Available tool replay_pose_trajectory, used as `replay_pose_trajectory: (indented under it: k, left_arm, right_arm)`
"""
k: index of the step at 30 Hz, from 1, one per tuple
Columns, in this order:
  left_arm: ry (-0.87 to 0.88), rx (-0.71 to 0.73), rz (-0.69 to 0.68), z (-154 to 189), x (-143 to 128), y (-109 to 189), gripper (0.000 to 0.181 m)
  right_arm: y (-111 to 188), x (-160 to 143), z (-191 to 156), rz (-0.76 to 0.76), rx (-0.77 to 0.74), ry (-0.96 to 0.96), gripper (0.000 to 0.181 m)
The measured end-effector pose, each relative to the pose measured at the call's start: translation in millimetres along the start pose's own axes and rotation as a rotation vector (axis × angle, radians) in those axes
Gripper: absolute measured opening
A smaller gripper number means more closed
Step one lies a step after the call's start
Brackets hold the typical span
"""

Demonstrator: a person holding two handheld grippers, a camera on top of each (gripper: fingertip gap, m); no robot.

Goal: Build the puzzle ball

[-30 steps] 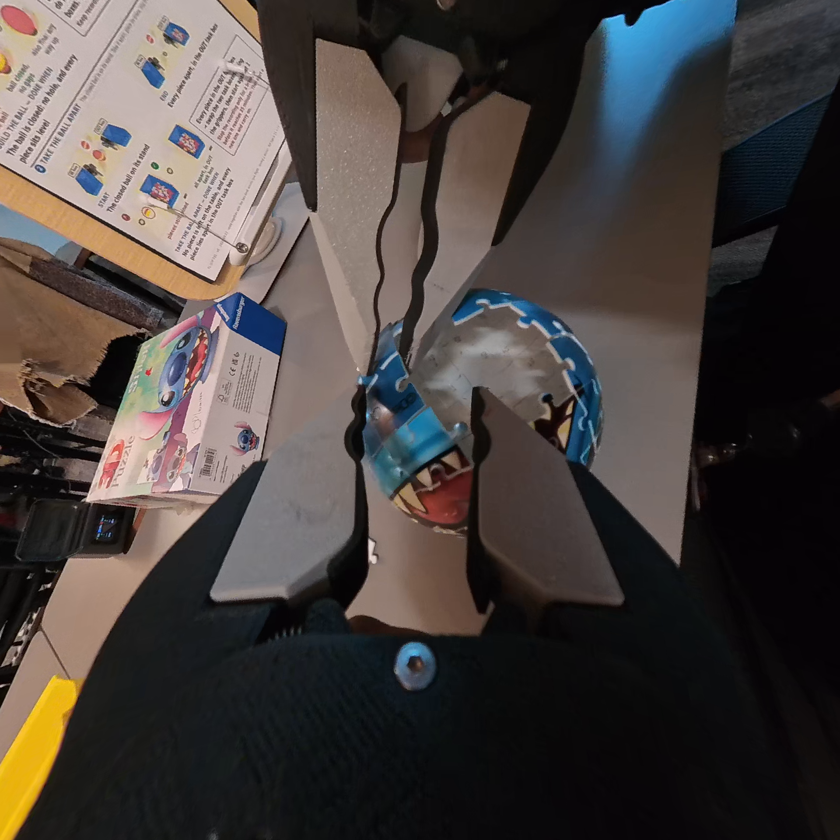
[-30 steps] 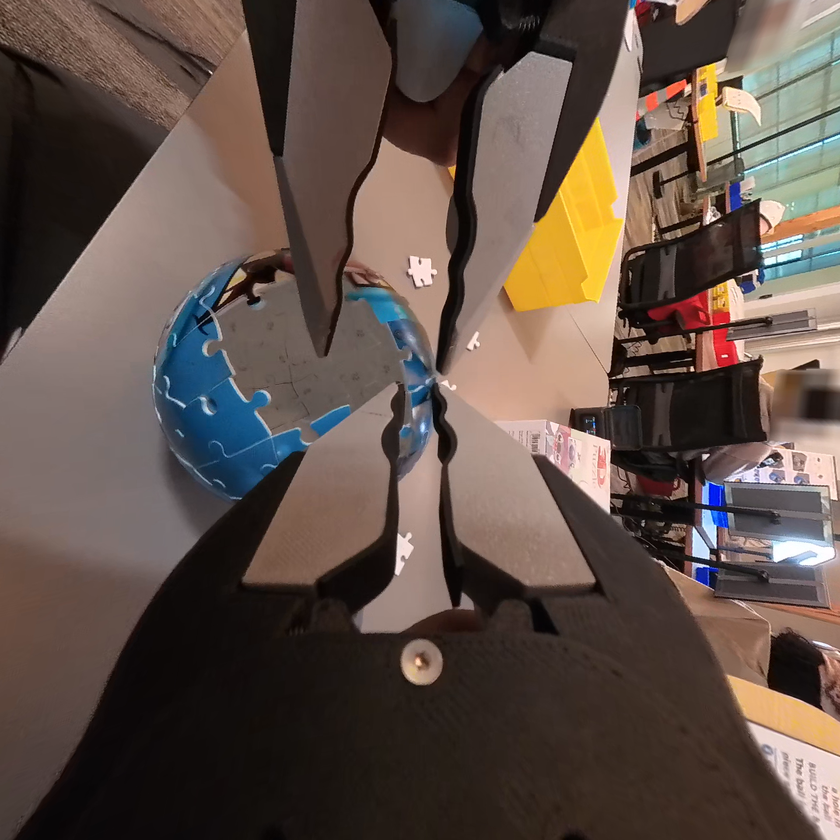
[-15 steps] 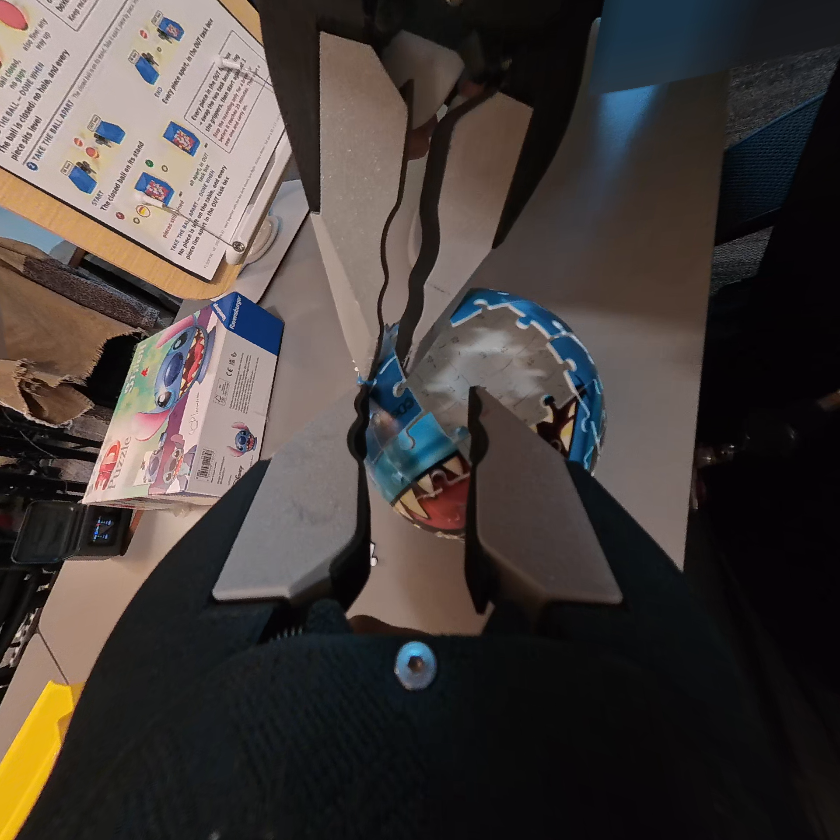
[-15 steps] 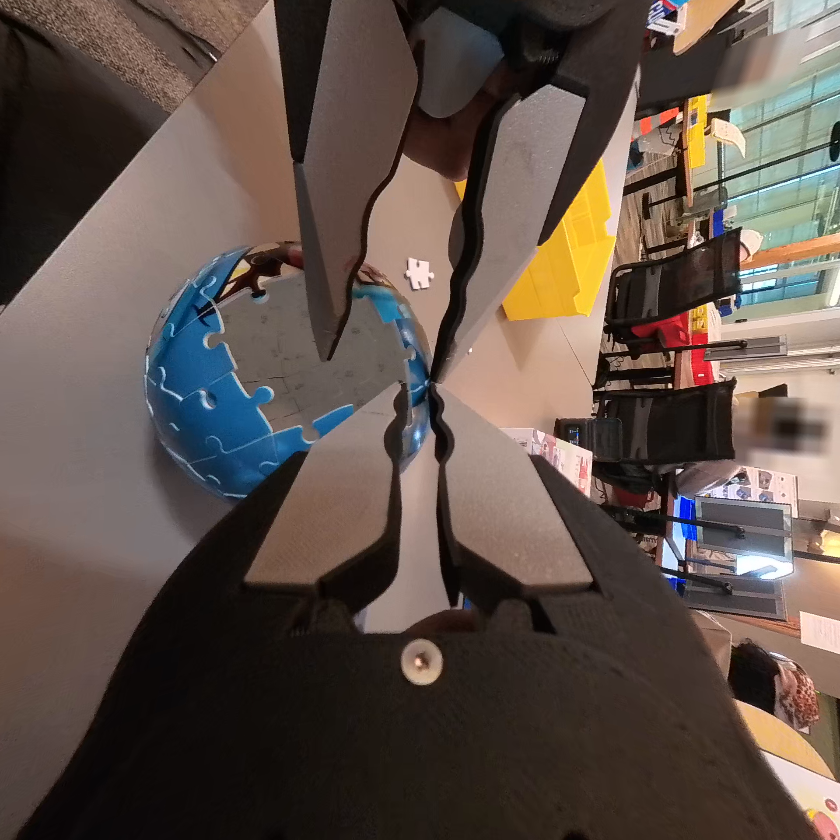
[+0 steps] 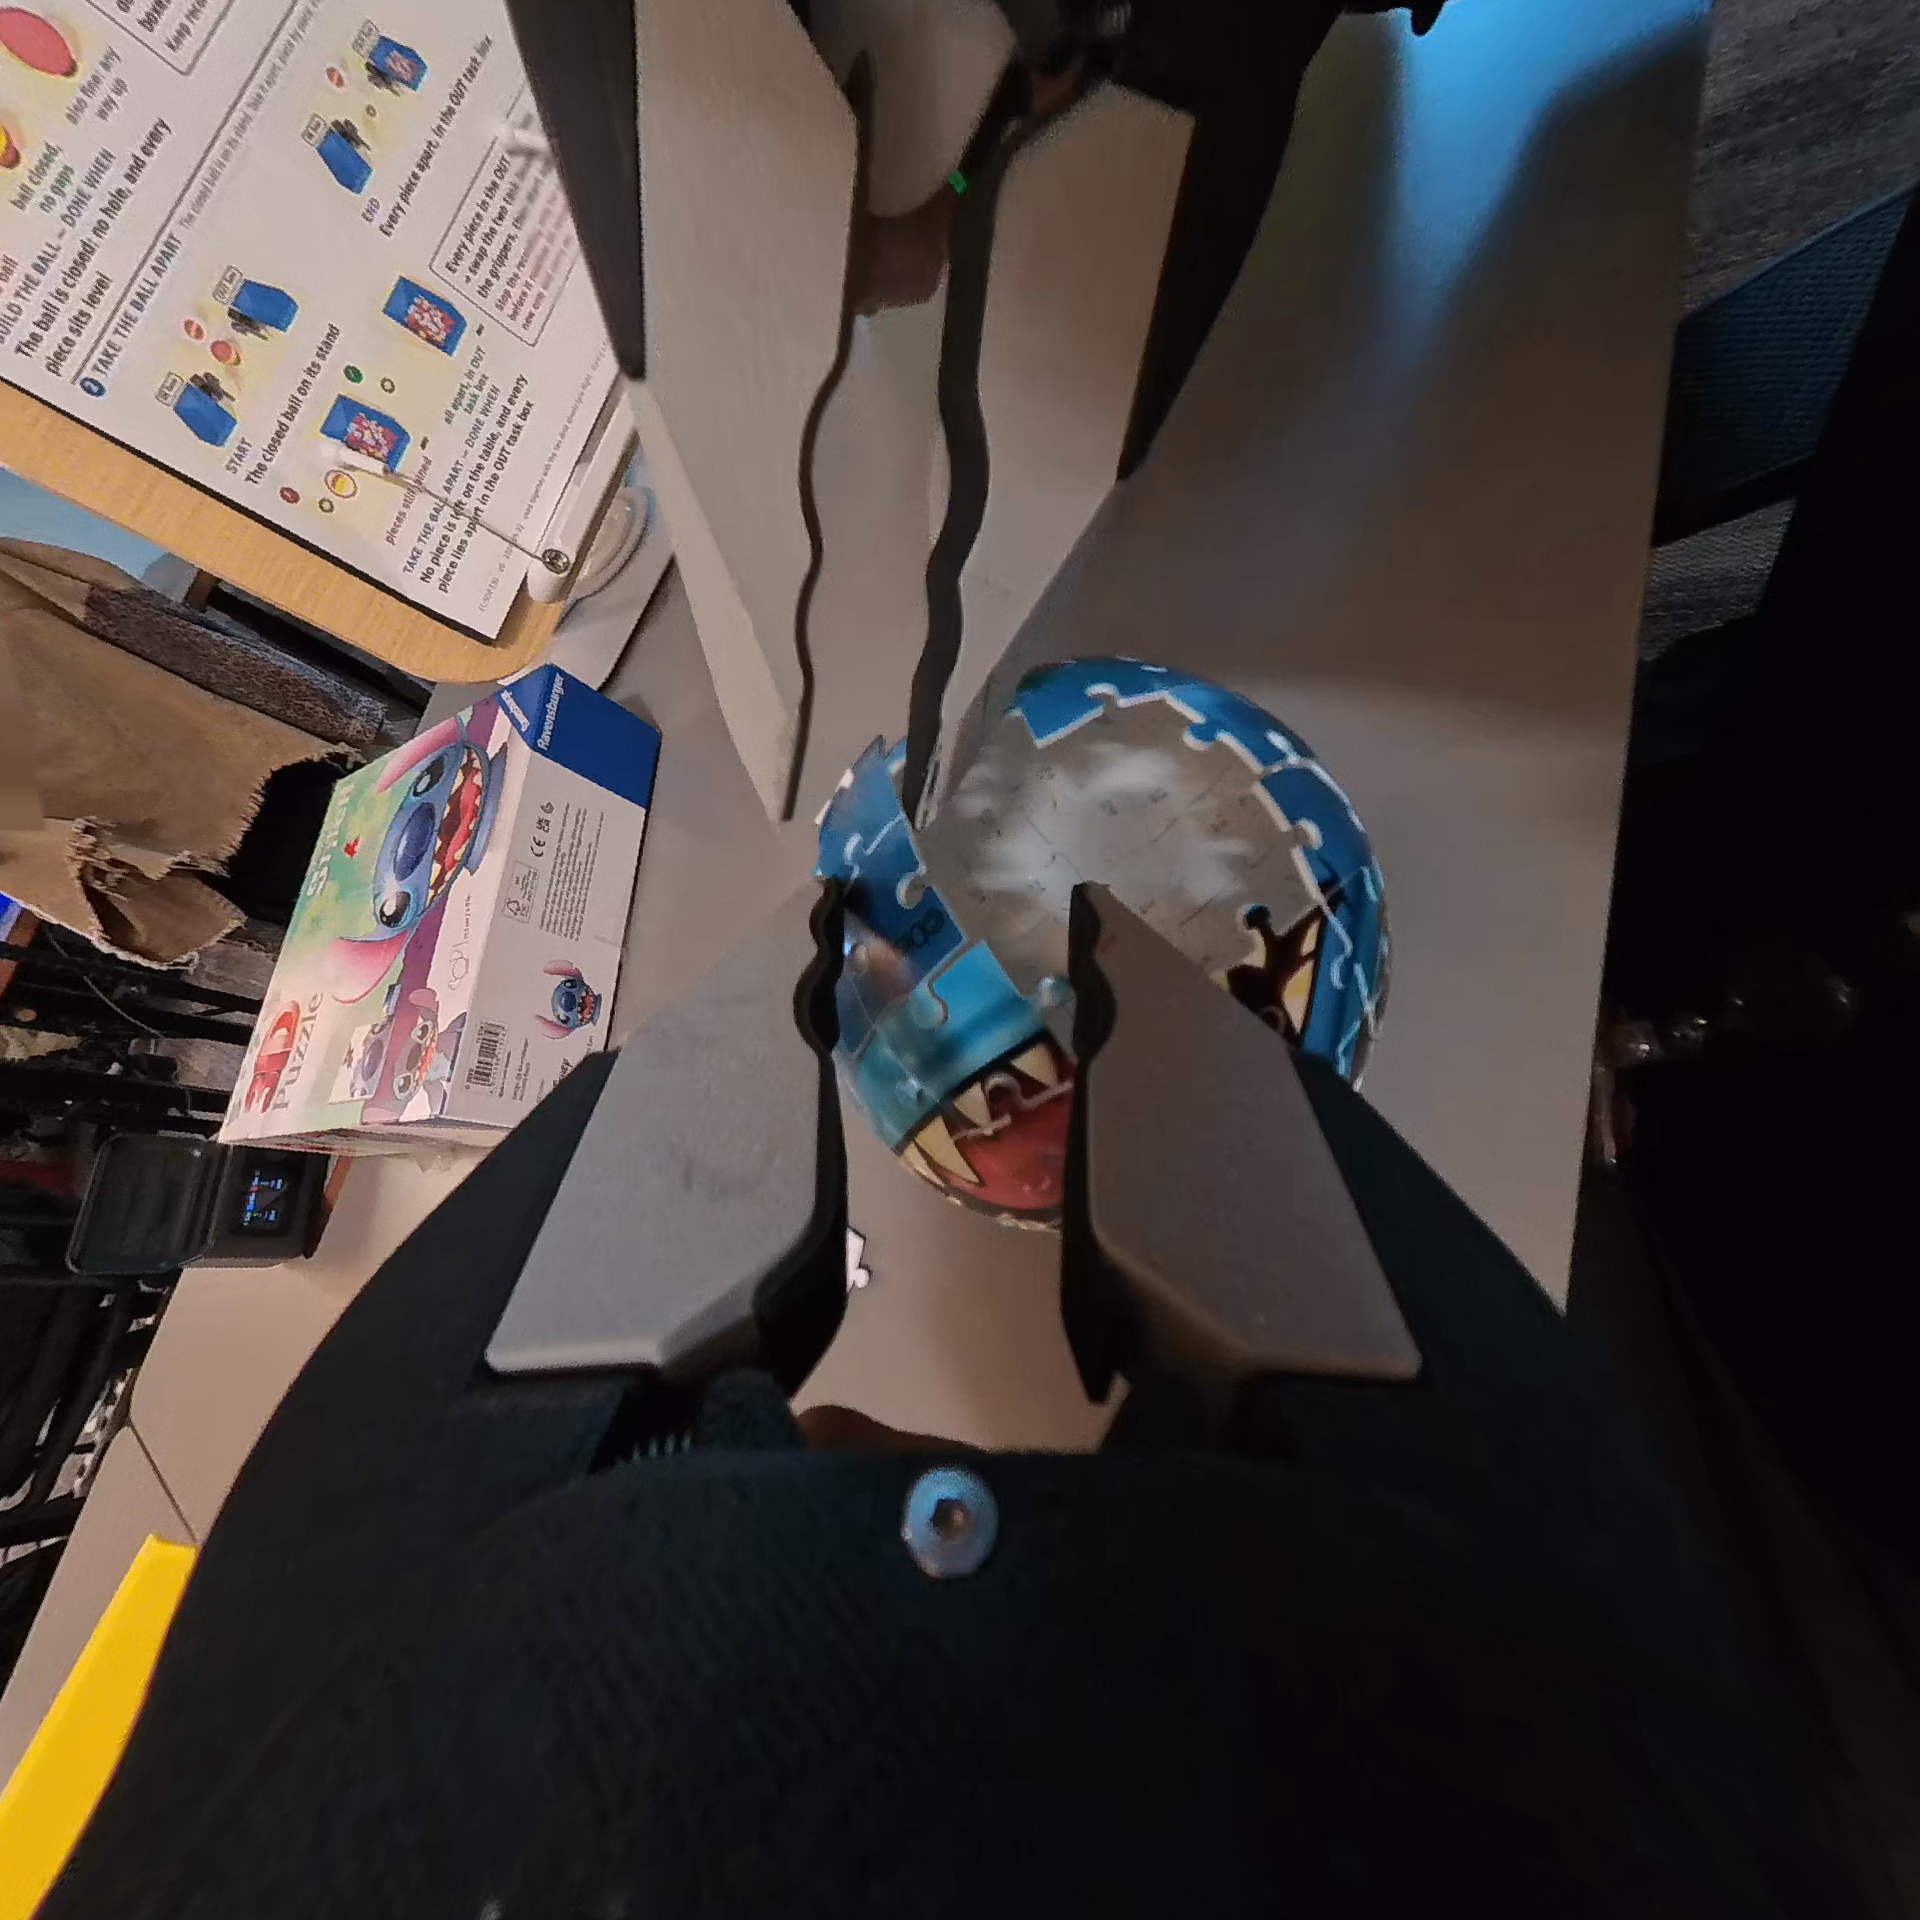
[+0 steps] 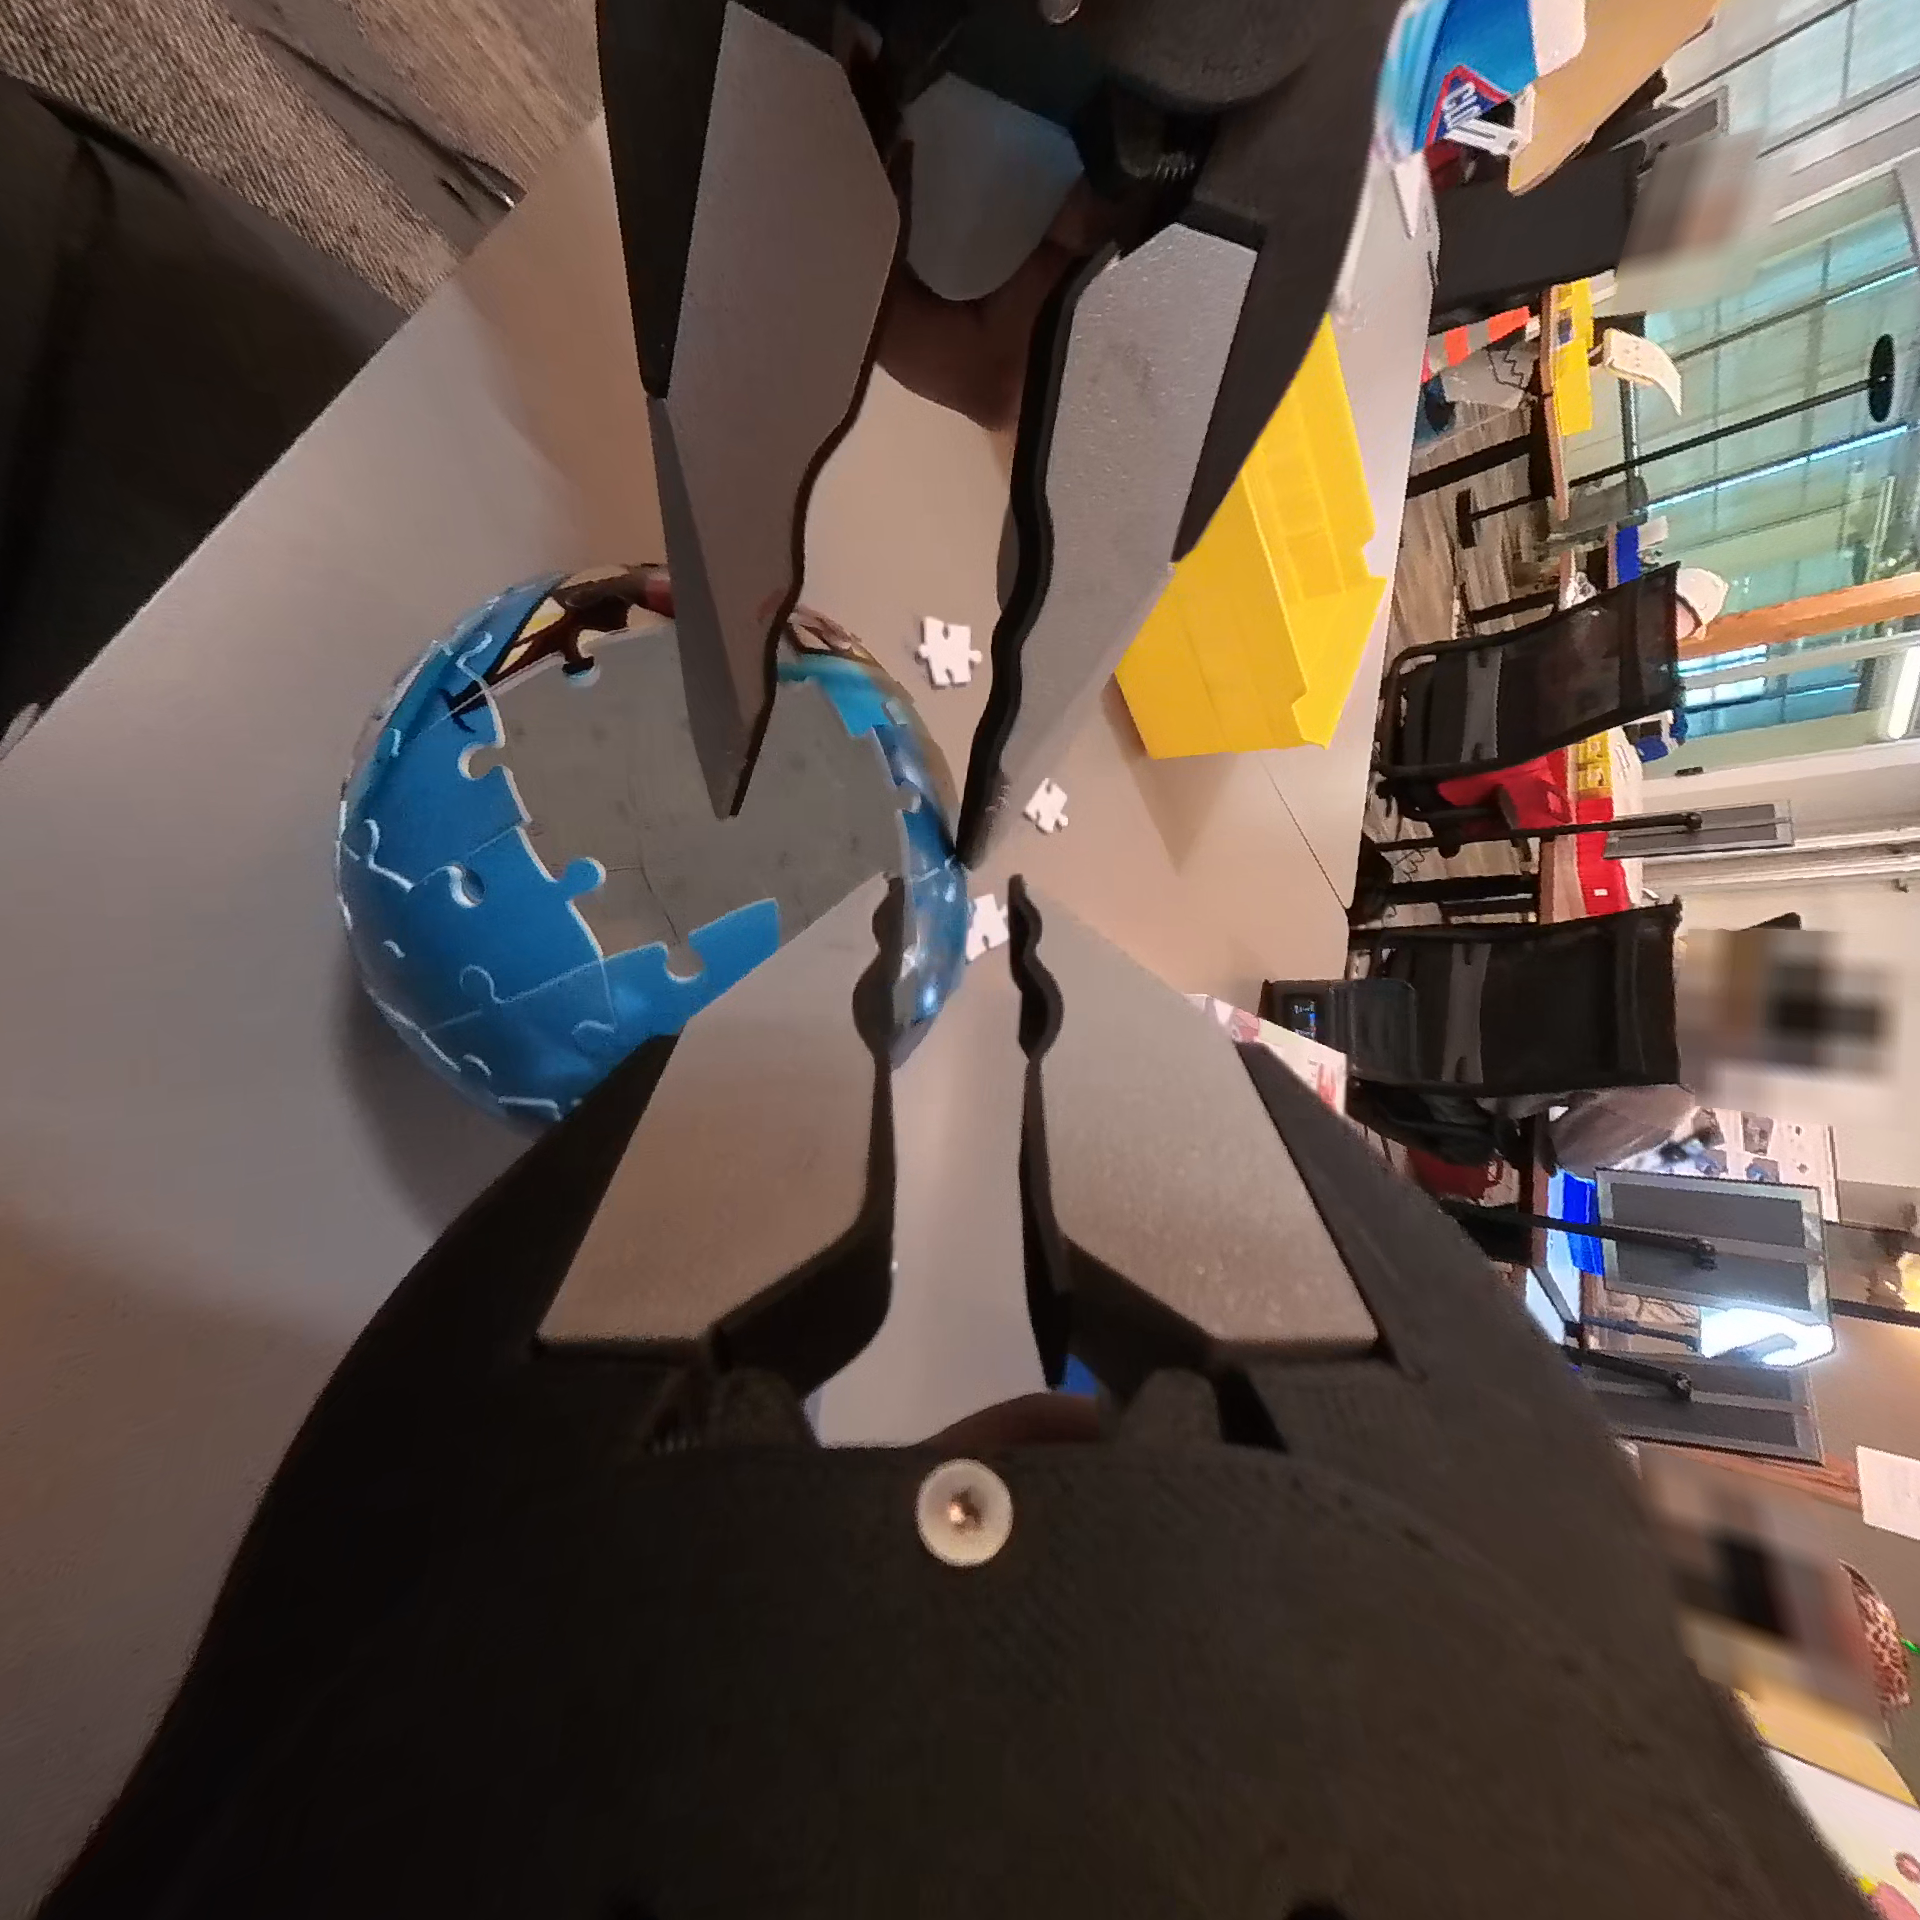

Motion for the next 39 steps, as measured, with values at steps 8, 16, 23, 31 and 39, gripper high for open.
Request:
replay_pose_trajectory:
  k: [8, 16, 23, 31, 39]
  left_arm:
    - [-0.008, -0.013, -0.011, 0.5, 1.6, 0.1, 0.042]
    - [-0.025, -0.072, -0.045, -0.9, 7.7, -4.6, 0.049]
    - [-0.038, -0.115, -0.086, -3.9, 9.0, -14.0, 0.054]
    - [-0.016, -0.150, -0.080, -6.8, 9.5, -16.2, 0.054]
    - [-0.024, -0.136, -0.078, -6.4, 8.1, -14.8, 0.053]
  right_arm:
    - [22.0, -23.5, 11.5, 0.196, 0.124, -0.249, 0.019]
    - [12.9, -35.4, 5.4, 0.237, 0.165, -0.280, 0.012]
    - [11.4, -44.9, 10.6, 0.364, 0.297, -0.375, 0.000]
    - [6.2, -49.7, 16.1, 0.385, 0.310, -0.373, 0.001]
    - [0.3, -48.1, 14.2, 0.392, 0.356, -0.393, 0.000]
Point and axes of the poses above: each gripper's, where its closed fingertips meet, y back along the fingers, x out of its top, z = x × y across the jaws, the point moved 7 cm from there along y, back along the fingers, and after that the axes turned 6 degrees about z, right-handed, at the moved point
